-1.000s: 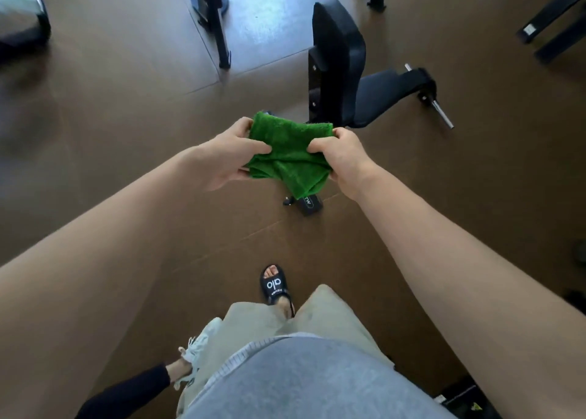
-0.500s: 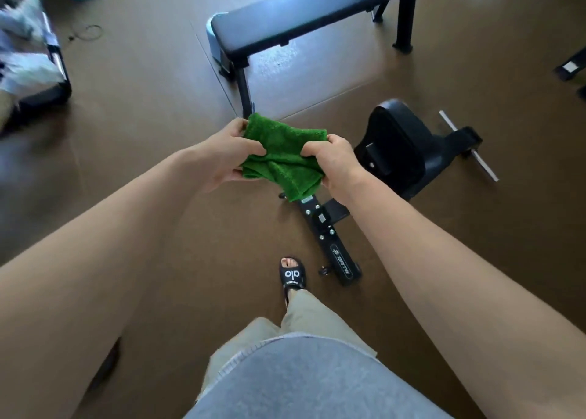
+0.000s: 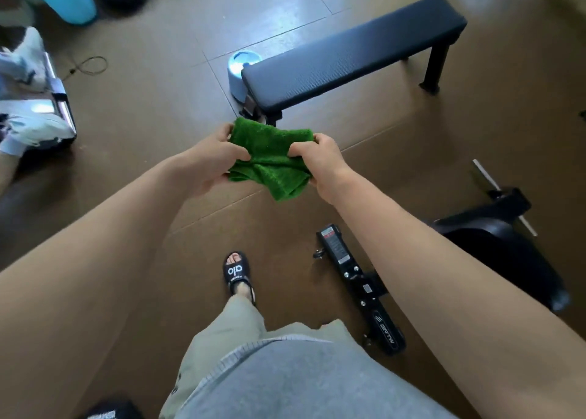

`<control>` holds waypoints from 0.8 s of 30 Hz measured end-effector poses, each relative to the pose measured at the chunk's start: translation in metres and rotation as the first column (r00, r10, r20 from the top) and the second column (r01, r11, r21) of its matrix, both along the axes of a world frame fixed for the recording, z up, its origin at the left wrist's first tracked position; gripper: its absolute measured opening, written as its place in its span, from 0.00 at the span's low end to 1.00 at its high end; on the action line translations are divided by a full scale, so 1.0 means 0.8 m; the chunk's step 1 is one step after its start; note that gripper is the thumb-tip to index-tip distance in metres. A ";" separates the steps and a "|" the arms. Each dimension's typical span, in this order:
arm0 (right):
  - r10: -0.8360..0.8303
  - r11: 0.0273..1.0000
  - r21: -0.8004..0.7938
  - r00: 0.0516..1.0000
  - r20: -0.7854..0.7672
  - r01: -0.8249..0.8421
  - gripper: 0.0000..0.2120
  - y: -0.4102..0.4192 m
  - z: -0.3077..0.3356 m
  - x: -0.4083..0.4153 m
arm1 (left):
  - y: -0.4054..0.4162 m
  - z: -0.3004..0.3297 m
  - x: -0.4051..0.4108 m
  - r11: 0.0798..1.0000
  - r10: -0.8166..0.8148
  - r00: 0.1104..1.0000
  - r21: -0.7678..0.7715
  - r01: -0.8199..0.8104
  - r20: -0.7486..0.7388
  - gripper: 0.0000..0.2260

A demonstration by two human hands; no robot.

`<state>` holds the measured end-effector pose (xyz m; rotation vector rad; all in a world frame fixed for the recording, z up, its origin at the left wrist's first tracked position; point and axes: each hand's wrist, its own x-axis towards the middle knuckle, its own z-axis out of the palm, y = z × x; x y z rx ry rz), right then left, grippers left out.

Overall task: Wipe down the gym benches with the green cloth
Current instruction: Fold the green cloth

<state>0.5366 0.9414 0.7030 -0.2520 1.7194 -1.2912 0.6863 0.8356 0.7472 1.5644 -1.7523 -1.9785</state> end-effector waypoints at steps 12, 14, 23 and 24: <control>-0.204 0.979 0.039 0.976 0.080 0.201 0.13 -0.331 -0.001 -0.033 | -0.362 0.004 -0.063 0.986 -0.159 0.986 0.056 0.156 0.046 0.23; -0.230 0.973 0.035 0.970 0.073 0.228 0.14 -0.386 -0.011 -0.057 | -0.417 -0.002 -0.088 0.984 -0.174 0.983 0.049 0.171 0.052 0.23; -0.235 0.967 0.104 0.972 0.024 0.232 0.13 -0.620 -0.069 -0.149 | -0.662 -0.059 -0.188 0.979 -0.198 0.973 0.078 0.189 0.120 0.16; -0.232 0.966 0.113 0.973 -0.008 0.232 0.14 -0.642 -0.071 -0.158 | -0.686 -0.064 -0.201 0.978 -0.200 0.972 0.082 0.191 0.120 0.15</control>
